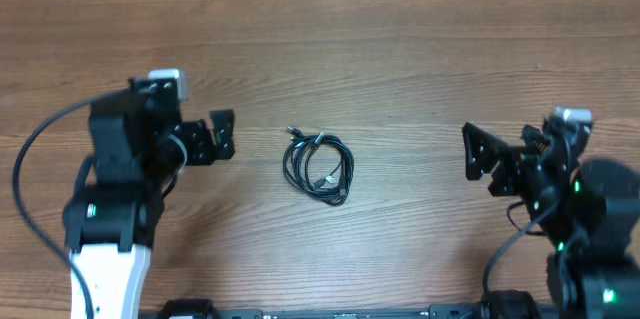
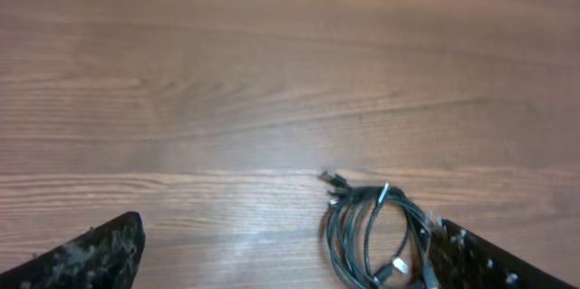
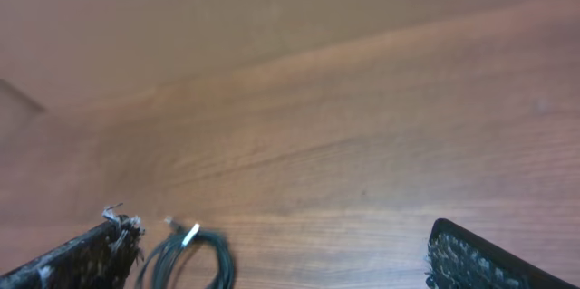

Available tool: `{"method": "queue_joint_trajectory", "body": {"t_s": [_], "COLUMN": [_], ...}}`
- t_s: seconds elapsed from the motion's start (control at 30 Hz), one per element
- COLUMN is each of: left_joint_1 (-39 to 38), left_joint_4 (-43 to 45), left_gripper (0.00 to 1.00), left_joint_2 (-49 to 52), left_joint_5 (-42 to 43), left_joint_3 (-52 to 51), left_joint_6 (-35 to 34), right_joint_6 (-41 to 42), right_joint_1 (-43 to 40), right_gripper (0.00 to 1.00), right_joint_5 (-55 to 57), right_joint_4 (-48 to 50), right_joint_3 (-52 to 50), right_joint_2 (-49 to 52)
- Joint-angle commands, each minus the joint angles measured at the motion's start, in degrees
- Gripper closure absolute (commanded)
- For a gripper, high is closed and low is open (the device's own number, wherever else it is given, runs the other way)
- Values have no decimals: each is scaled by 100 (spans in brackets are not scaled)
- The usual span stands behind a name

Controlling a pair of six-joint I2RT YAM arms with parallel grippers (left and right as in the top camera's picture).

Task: Untangle cables
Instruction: 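Reach the left gripper to the black cable bundle and grasp it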

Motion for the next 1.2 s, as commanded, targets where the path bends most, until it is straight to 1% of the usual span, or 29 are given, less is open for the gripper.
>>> {"method": "queue_joint_trajectory", "body": {"t_s": [0.0, 0.07, 0.2, 0.27, 0.3, 0.37, 0.4, 0.43, 0.47, 0.53, 0.6, 0.63, 0.77, 0.9, 1.07, 1.17], "left_joint_1": [-457, -686, -1121, -1235, -1276, -1351, -1384, -1416, -1464, -1561, -1722, -1790, -2057, -2116, -2116, -2133], "left_joint_4": [-367, -382, -245, -385, -297, -236, -227, -229, -238, -249, -221, -201, -129, -66, 76, 404], "left_gripper": [0, 0, 0, 0, 0, 32, 41, 47, 49, 55, 60, 65, 67, 71, 71, 72], "left_joint_2": [789, 1080, 1770, 2072, 2256, 2586, 2771, 2911, 3119, 3425, 3799, 3943, 4481, 4756, 4813, 4815], "left_joint_5": [96, 173, 931, 1322, 1351, 1196, 1043, 890, 612, 317, 208, 166, -356, -702, -1132, -1145], "left_joint_3": [450, 450, 450, 448, 448, 448, 448, 448, 448, 448, 448, 448, 448, 448, 437, 308], "left_joint_6": [-118, -120, -168, -136, -125, -122, -153, -251, -518, -780, -916, -964, -1403, -1755, -1939, -1991], "right_joint_6": [17, 17, 22, 20, 20, 20, 20, 20, 20, 20, 17, 17, 17, 17, 20, 20], "right_joint_1": [44, 44, 44, 44, 44, 44, 44, 44, 44, 44, 44, 44, 44, 44, 44, 44], "right_gripper": [0, 0, 0, 0, 0, 0, 0, 0, 0, 0, 0, 0, 0, 0, 0, 0], "right_joint_5": [-595, -765, -892, -1038, -1040, -1043, -1043, -1043, -1043, -1040, -1038, -1038, -1014, -1016, -1016, -1016], "right_joint_4": [-181, -160, -275, -402, -457, -533, -546, -549, -546, -544, -544, -542, -540, -542, -542, -540], "right_joint_3": [566, 588, 588, 588, 588, 588, 588, 588, 588, 588, 588, 588, 588, 588, 588, 588], "right_joint_2": [695, 916, 1388, 1556, 1648, 1784, 1834, 1851, 1895, 1921, 1928, 1928, 1928, 1928, 1928, 1928]}}
